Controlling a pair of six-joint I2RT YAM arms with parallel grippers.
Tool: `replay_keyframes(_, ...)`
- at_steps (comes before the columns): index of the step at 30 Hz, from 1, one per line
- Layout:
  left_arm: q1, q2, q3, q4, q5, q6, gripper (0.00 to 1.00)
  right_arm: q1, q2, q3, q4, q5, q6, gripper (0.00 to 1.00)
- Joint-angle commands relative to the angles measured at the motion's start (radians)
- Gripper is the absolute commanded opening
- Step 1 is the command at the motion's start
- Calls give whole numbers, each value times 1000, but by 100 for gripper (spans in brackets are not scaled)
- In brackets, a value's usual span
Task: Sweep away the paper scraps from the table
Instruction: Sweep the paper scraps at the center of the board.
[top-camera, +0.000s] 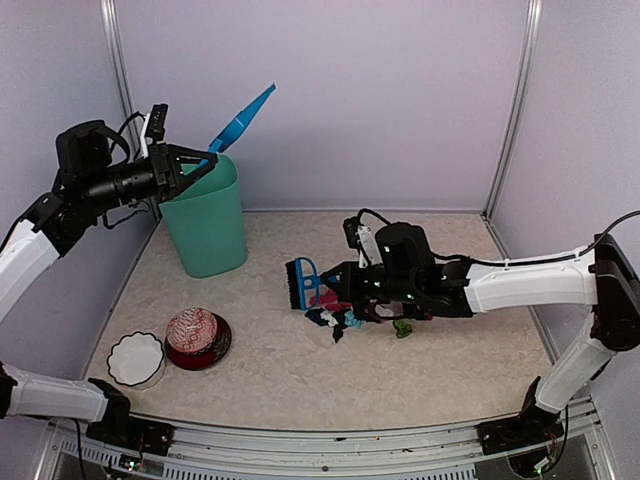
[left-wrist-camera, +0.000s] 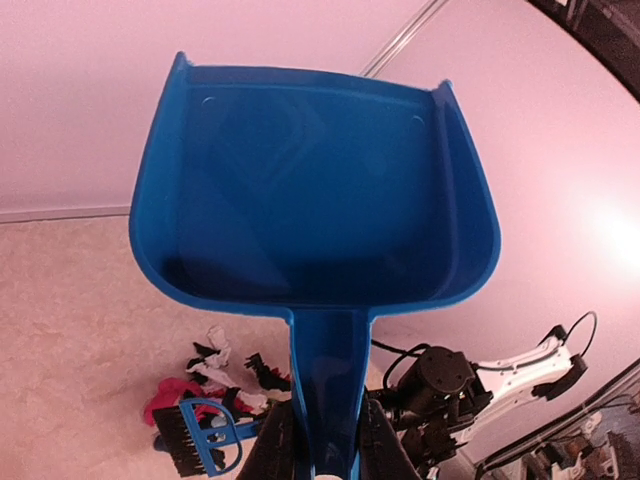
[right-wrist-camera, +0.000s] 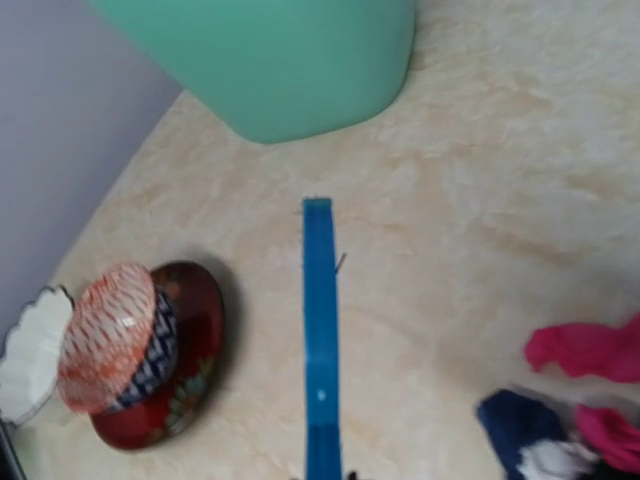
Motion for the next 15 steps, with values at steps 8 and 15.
replay_keyframes(8,-308,-56,-4,-307,-538,266,0,3,273,186,23,20,275,0)
replay_keyframes(15,-414,-86,-78,-359,-686,273,0,-34,381,261,-163,58,405,0)
